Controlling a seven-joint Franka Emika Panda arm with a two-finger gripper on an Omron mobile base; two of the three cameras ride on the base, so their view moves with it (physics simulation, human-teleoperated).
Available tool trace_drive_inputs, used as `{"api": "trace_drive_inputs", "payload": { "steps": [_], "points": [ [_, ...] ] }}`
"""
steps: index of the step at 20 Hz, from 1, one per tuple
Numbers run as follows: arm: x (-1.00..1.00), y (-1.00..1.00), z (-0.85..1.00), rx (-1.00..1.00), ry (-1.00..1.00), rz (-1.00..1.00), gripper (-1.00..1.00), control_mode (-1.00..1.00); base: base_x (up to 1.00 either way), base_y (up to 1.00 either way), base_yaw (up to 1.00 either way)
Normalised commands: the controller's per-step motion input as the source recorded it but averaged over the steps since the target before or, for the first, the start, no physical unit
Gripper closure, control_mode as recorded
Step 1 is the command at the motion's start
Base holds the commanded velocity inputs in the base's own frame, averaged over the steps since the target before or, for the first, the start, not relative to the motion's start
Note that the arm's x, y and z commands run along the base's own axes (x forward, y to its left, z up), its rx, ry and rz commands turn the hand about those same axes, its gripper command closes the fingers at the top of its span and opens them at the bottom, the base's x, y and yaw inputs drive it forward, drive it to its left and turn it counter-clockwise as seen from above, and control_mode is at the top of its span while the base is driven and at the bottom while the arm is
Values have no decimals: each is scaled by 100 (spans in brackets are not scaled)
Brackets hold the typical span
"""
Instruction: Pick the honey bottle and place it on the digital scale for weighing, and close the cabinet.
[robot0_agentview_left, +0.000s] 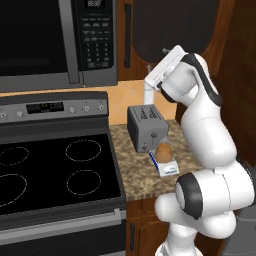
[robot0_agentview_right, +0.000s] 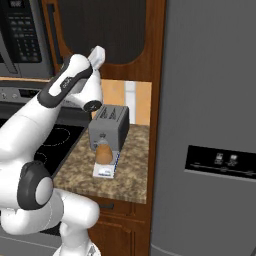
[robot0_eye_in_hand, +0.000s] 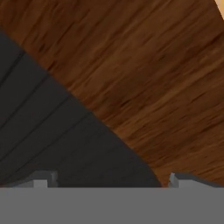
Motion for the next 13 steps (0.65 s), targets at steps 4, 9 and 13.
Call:
{"api": "trace_drive_inputs", "payload": {
  "steps": [4, 9, 13],
  "points": [
    [58, 0, -7, 0, 0, 0, -100, -100, 0, 0, 0],
    [80, 0, -24, 0, -2, 0, -100, -100, 0, 0, 0],
    [93, 0, -33, 0, -2, 0, -100, -100, 0, 0, 0]
  ]
}}
